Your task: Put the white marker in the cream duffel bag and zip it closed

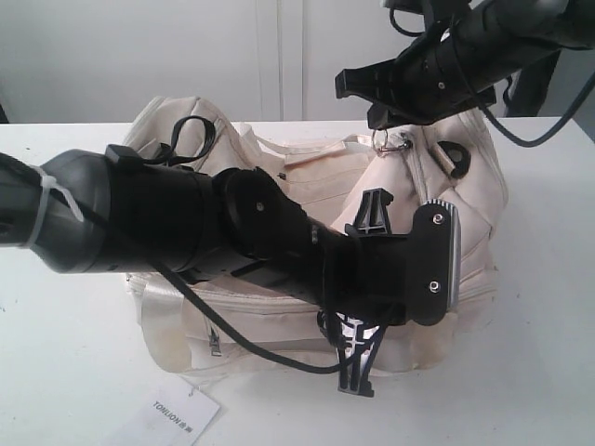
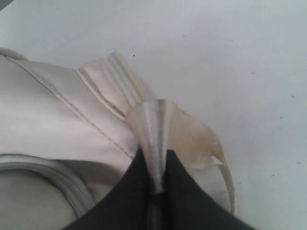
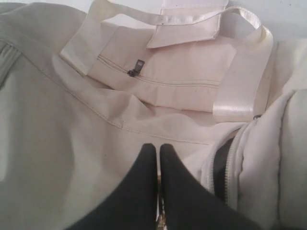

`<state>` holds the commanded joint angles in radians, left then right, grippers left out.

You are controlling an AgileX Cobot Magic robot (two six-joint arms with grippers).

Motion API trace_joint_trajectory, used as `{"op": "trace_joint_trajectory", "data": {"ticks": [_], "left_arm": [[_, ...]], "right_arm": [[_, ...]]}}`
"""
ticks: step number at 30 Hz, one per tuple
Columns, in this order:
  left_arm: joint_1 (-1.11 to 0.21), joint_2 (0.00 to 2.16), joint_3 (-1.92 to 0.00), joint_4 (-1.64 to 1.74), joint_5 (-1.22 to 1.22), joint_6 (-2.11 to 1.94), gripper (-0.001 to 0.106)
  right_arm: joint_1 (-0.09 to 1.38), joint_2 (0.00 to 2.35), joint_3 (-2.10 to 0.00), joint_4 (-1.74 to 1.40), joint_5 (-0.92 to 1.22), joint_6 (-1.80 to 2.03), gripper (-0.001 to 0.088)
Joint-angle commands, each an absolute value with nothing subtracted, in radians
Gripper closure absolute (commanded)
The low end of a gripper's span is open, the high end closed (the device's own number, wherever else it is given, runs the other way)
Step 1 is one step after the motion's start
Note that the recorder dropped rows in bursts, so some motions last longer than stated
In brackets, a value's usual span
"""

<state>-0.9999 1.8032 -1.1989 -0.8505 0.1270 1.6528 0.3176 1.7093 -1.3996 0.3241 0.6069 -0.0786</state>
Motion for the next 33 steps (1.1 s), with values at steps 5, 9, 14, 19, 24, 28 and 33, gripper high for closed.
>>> {"op": "trace_joint_trajectory", "data": {"ticks": [5, 9, 14, 19, 24, 28, 33], "left_arm": [[-1.0, 1.803, -1.199, -0.851, 0.127, 1.653, 0.105], [-1.0, 1.803, -1.199, -0.851, 0.127, 1.653, 0.105], [-1.0, 1.803, -1.199, -0.851, 0.127, 1.653, 0.105], [-1.0, 1.803, -1.199, -0.851, 0.127, 1.653, 0.105], [-1.0, 1.803, -1.199, -0.851, 0.127, 1.653, 0.105], [-1.0, 1.803, -1.199, -0.851, 0.127, 1.653, 0.105], [-1.0, 1.803, -1.199, -0.851, 0.127, 1.653, 0.105]], "right_arm": [[0.318, 1.712, -1.4, 0.322, 0.607, -0.075, 0.07], [0.318, 1.712, -1.4, 0.322, 0.598, -0.066, 0.0662], [0.318, 1.708, -1.4, 0.32, 0.594, -0.019, 0.066], [0.318, 1.681, -1.4, 0.32, 0.594, -0.019, 0.066], [0.318, 1.645, -1.4, 0.32, 0.607, -0.019, 0.0666], [0.318, 1.63, -1.4, 0.316, 0.637, -0.022, 0.0746], [0.318, 1.625, -1.4, 0.314, 0.652, -0.022, 0.0868]]}}
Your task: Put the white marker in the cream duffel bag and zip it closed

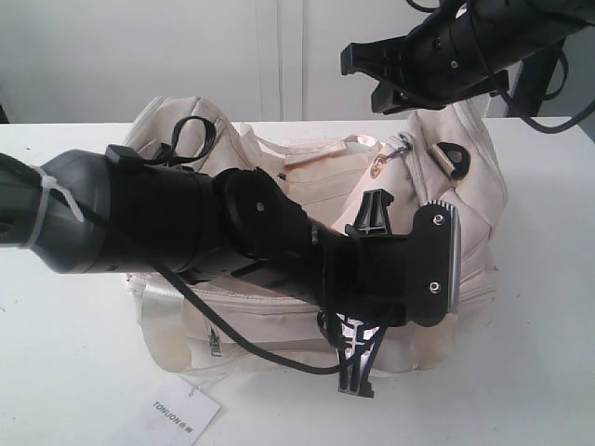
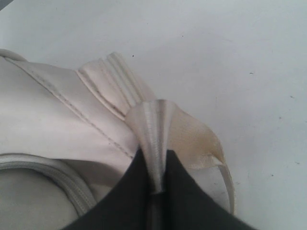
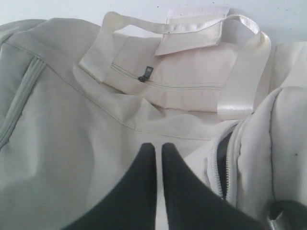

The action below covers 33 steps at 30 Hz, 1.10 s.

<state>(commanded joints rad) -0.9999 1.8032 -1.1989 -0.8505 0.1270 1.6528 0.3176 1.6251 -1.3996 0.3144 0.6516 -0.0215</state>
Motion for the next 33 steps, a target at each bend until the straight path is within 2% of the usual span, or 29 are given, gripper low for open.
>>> {"op": "trace_joint_trajectory", "data": {"ticks": [11, 33], "left_arm": [[-1.0, 1.803, -1.199, -0.851, 0.127, 1.653, 0.105], [-1.0, 1.803, -1.199, -0.851, 0.125, 1.653, 0.105]], "right_arm": [[0.307, 1.591, -1.4, 0.317, 0.731, -0.022, 0.0868], [0.062, 1.514, -1.395, 0.308, 1.047, -0.022, 0.0868]]}}
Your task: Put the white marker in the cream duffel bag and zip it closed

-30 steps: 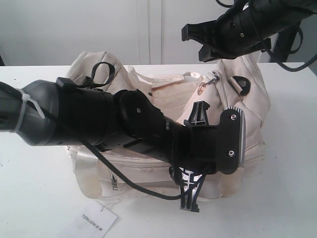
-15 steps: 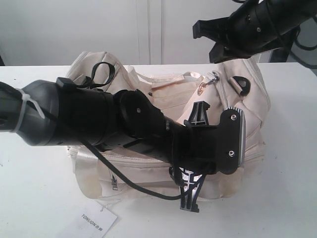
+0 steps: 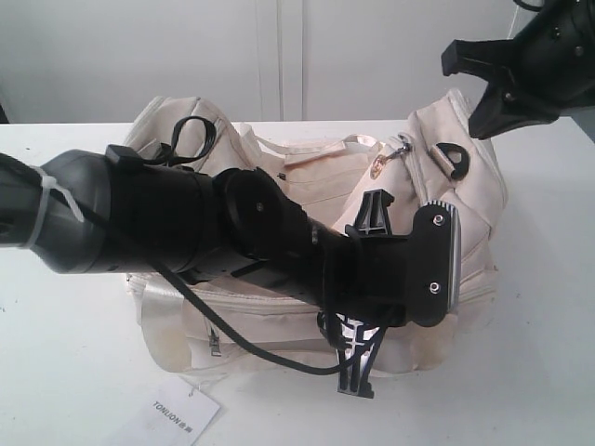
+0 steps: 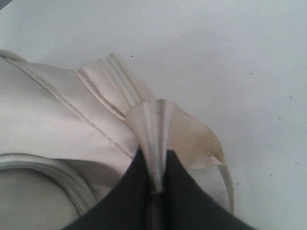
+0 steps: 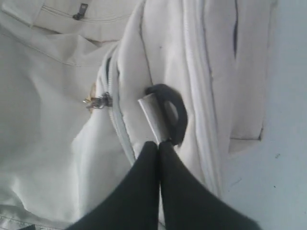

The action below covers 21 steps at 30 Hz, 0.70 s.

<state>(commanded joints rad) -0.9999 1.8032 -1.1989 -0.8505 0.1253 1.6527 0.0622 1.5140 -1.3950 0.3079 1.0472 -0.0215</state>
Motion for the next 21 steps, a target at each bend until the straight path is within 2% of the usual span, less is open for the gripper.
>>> {"op": "trace_joint_trajectory", "data": {"ticks": [8, 21], "left_arm": [[-1.0, 1.803, -1.199, -0.851, 0.125, 1.653, 0.105], [-1.0, 1.803, -1.199, -0.851, 0.11, 1.653, 0.105]], "right_arm": [[0.039, 1.478, -1.395, 0.162, 1.104, -0.022, 0.0868], [0.039, 1.467, -1.395, 0.16, 1.106, -0.022, 0.0868]]}}
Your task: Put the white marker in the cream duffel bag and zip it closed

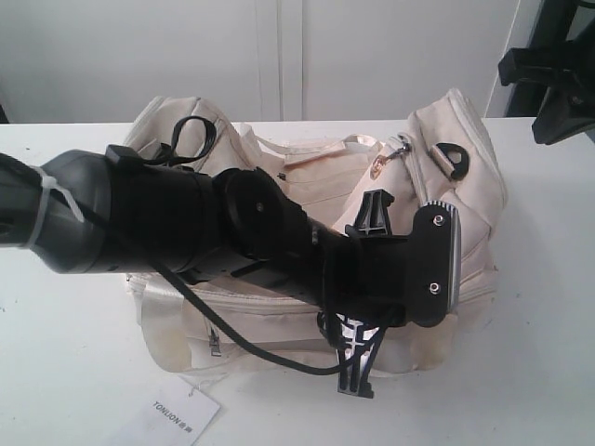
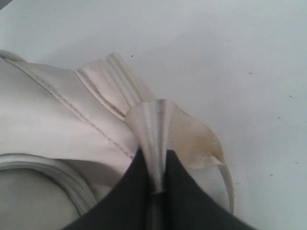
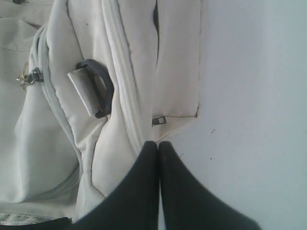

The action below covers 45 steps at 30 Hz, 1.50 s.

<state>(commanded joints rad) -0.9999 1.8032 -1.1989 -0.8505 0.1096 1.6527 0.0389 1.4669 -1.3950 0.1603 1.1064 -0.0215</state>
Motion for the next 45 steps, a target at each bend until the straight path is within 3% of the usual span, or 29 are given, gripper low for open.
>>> {"op": "trace_joint_trajectory", "data": {"ticks": [3, 8, 10, 30, 45], "left_arm": [[-1.0, 1.803, -1.199, -0.851, 0.098, 1.653, 0.101], [-1.0, 1.803, -1.199, -0.851, 0.1, 1.653, 0.061], [-1.0, 1.803, -1.199, -0.851, 0.1, 1.643, 0.055], [-1.0, 1.706, -1.199, -0.851, 0.12, 1.495, 0.054], [-1.0, 1.635, -1.199, -0.848, 0.429, 1.37, 0.054]], "right_arm": [[0.039, 1.467, -1.395, 0.16, 1.106, -0.022, 0.0868], [0.039, 1.467, -1.395, 0.16, 1.106, -0.022, 0.0868], [0.039, 1.467, -1.395, 0.16, 1.106, -0.022, 0.0868], [0.039, 1.467, -1.395, 0.162, 1.103, -0.022, 0.0868], [0.039, 1.467, -1.393, 0.162, 1.105, -0.022, 0.0868]]}}
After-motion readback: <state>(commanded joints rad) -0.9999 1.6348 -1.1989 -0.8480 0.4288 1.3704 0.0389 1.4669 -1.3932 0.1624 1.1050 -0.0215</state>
